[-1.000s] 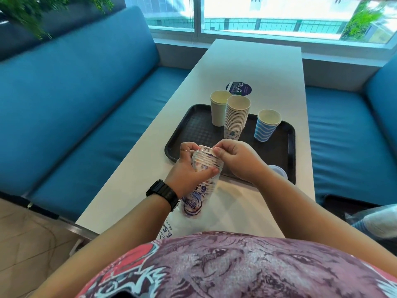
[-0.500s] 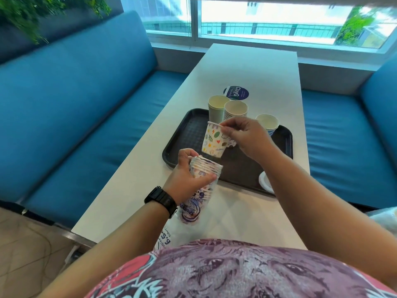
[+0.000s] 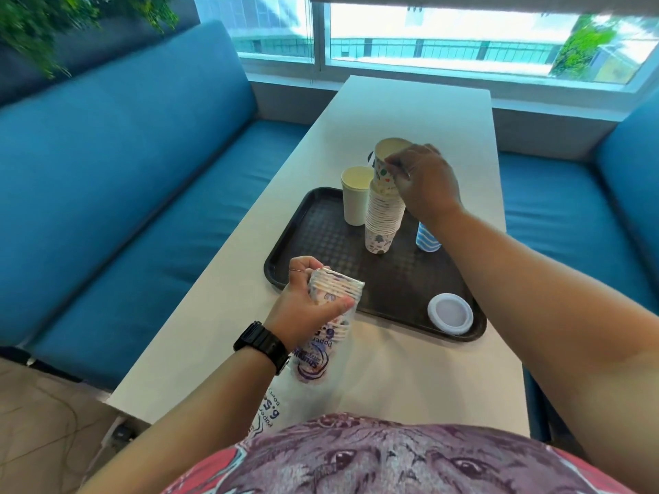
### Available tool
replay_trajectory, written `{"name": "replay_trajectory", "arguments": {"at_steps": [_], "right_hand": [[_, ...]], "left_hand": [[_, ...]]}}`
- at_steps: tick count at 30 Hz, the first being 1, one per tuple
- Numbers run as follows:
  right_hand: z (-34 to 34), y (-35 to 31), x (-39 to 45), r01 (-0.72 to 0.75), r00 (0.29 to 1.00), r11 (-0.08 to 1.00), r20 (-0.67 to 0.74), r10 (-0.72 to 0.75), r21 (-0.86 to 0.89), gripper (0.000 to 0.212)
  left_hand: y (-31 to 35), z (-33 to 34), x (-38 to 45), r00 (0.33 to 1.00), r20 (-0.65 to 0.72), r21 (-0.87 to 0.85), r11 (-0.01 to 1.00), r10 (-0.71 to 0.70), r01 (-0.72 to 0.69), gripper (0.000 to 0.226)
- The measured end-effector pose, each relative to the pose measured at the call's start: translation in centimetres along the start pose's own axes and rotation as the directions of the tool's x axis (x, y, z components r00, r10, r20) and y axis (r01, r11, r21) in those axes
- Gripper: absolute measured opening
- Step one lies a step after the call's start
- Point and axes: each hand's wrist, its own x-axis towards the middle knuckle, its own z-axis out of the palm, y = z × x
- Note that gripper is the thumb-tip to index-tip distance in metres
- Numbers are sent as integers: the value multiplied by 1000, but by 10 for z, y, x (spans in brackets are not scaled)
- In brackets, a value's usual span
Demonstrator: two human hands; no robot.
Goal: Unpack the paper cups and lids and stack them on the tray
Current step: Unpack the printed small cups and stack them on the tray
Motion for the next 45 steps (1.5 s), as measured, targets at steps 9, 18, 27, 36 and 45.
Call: {"name": "replay_trajectory", "arguments": {"at_steps": [9, 18, 27, 36, 45], "right_hand": [[33, 16, -30, -19, 996, 1000, 85, 17, 16, 23], [32, 17, -29, -70, 989, 997, 136, 64, 38, 31], [8, -36, -65, -198, 980, 898, 65, 187, 392, 16], [8, -55, -117, -436, 694, 766, 719, -47, 472, 92], [27, -69, -139, -471, 729, 653, 679, -90, 593, 123]], "left_hand": [[-6, 0, 2, 1000, 8, -24, 1000, -20, 21, 62], [-9, -1, 4, 1000, 9, -15, 1000, -12, 12, 62], [-4, -5, 3, 999, -35, 17, 1000, 15, -14, 65], [8, -11, -1, 994, -108, -115, 993, 3, -16, 65], [12, -10, 0, 975, -186, -354, 934, -125, 52, 60]]}}
